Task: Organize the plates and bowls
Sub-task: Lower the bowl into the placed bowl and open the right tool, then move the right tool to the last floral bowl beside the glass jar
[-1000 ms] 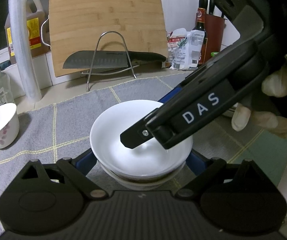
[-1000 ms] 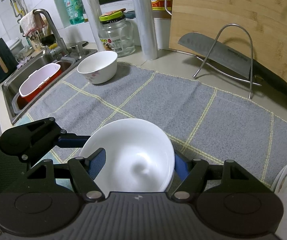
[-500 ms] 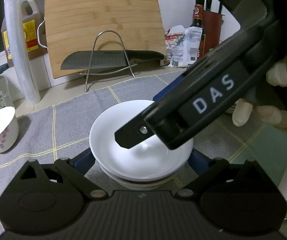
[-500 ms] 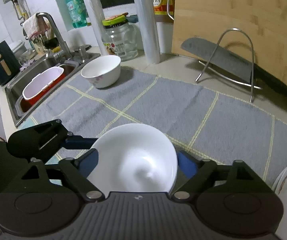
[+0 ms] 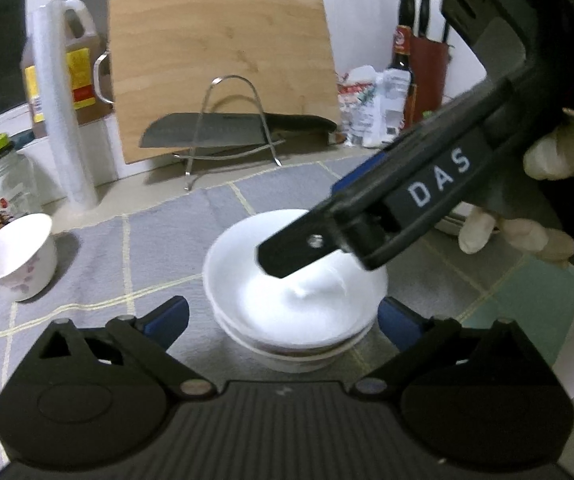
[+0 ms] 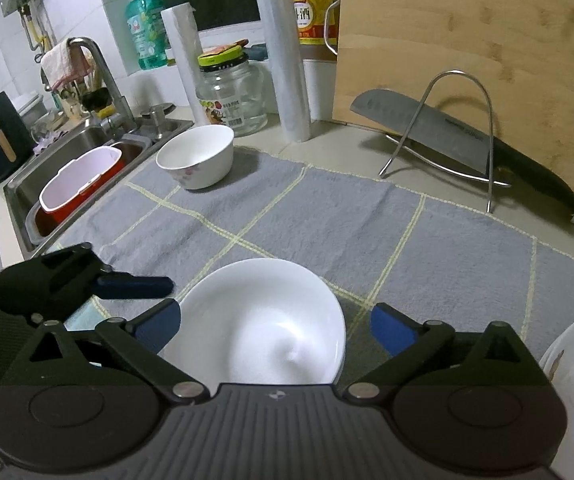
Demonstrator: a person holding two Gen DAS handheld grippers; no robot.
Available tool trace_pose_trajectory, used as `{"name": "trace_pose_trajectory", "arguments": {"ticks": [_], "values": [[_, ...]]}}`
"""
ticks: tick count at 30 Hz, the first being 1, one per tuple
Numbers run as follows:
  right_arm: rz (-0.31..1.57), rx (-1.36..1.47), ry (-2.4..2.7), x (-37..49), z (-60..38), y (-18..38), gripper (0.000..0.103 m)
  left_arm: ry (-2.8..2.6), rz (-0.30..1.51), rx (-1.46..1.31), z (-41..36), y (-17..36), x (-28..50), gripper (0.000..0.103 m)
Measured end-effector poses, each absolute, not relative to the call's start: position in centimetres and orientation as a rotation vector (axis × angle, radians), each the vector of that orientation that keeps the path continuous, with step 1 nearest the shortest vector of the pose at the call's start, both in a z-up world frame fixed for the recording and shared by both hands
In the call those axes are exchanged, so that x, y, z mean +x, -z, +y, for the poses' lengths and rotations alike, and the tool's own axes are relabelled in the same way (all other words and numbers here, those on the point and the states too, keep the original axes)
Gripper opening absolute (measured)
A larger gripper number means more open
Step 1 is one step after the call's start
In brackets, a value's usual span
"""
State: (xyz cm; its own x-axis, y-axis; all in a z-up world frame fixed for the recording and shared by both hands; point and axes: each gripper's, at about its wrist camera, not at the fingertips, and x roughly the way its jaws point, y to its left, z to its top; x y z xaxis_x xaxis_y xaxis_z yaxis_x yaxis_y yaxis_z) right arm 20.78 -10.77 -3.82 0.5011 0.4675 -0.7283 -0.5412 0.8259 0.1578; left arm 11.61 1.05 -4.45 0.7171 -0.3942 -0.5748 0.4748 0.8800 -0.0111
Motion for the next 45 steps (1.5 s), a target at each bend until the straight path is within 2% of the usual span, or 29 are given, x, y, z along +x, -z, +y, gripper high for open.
{"name": "trace_pose_trajectory", "arguments": {"ticks": [24,45], "values": [[0.828,-0.155,-0.678,23.1,-5.0,2.3,0.103,0.143,0.603,-0.016,12.6,5.2,13.3,0.101],[0.845,-0.306,-0.840,32.0,4.8,1.8,0.103,-0.013,0.541,-0.020,17.1,6.4,20.3,0.101]]}}
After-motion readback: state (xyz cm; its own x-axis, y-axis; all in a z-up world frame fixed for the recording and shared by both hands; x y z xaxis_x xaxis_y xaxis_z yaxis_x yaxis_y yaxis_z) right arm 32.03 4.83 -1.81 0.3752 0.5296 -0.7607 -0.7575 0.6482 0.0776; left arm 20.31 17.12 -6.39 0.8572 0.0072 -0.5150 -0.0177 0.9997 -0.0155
